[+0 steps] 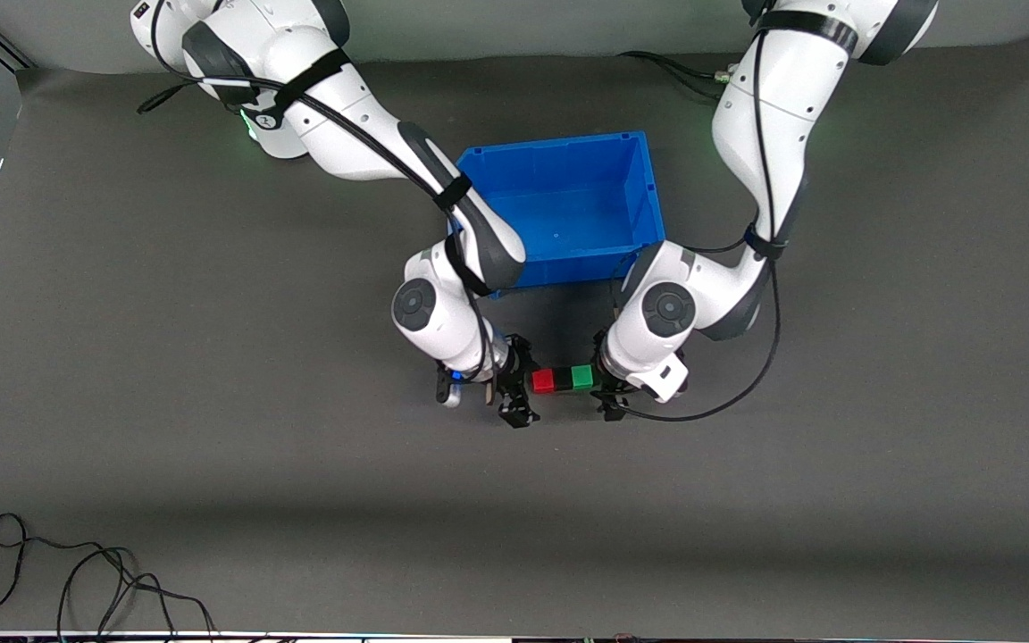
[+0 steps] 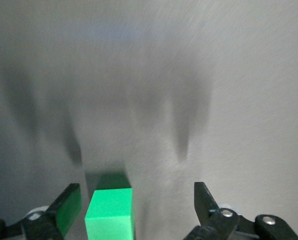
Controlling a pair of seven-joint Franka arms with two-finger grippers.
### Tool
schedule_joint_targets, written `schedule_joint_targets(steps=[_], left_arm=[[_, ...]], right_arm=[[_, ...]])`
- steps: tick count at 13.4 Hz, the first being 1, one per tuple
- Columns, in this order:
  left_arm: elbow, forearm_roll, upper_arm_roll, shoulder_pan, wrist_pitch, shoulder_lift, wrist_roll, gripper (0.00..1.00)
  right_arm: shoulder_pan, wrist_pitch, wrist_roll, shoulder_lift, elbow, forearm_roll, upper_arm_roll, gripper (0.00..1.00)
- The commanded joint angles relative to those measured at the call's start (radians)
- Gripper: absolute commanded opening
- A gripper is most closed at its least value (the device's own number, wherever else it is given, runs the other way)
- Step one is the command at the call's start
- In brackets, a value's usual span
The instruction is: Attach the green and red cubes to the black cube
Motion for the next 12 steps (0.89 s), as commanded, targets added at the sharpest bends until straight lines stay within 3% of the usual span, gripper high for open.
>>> schedule_joint_targets(steps=[1,4,9,12], left_arm=[[-0.022,0.01,0.007,0.058,-0.175,-0.125,0.114,1.0],[-0.027,0.033,0.009,0.114,-0.346,-0.237,0.272,1.0],[-0.035,0.071,0.009,0.234,-0.499,-0.363,0.533,1.0],[-0.035,0.128,0.009,0.311,-0.651,-0.435,0.809,1.0]], right_arm=[[0.003,-0.26,-0.001,-0.134,-0.011,-0.049,-0.098,1.0],[0.001,-0.48,-0.072,-0.241,-0.009,-0.175,-0.184,1.0],[0.006,-0.774,-0.324,-0.389,-0.014,-0.2,-0.338,1.0],[0.009,-0.891,-0.49,-0.464,-0.017,-0.252,-0.417,1.0]])
